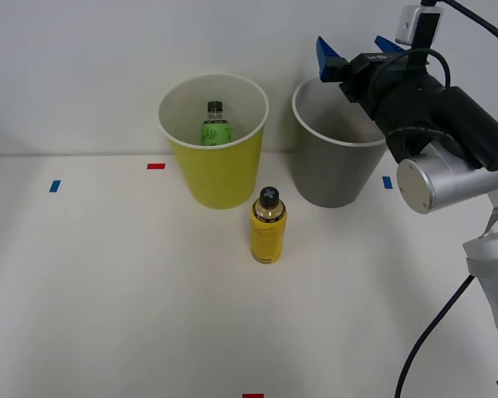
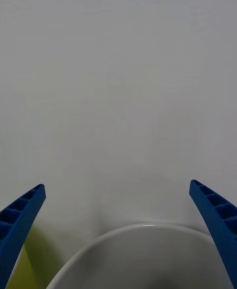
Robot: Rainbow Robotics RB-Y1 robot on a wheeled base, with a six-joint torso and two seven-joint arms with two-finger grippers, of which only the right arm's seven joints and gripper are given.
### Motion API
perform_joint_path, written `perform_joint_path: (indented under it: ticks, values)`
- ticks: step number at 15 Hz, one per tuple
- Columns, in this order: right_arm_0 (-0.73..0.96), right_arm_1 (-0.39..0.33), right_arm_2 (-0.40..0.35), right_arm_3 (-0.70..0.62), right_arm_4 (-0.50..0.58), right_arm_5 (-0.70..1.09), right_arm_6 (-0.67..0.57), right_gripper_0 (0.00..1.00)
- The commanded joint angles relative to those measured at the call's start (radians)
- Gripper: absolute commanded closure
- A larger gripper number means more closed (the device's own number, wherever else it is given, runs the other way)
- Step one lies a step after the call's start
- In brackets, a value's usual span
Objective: Put cans in the gray bin, plastic bottles in the light green bin
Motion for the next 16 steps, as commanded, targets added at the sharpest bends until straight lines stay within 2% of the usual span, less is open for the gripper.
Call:
perform_joint_path:
  ticks: [1, 7, 16]
  values:
    - [0.001, 0.000, 0.000, 0.000, 0.001, -0.009, 0.001, 0.00]
    - [0.043, -0.042, 0.000, -0.029, -0.008, -0.074, -0.004, 0.00]
    - [0.503, -0.119, -0.031, -0.459, -0.005, -0.074, -0.062, 0.00]
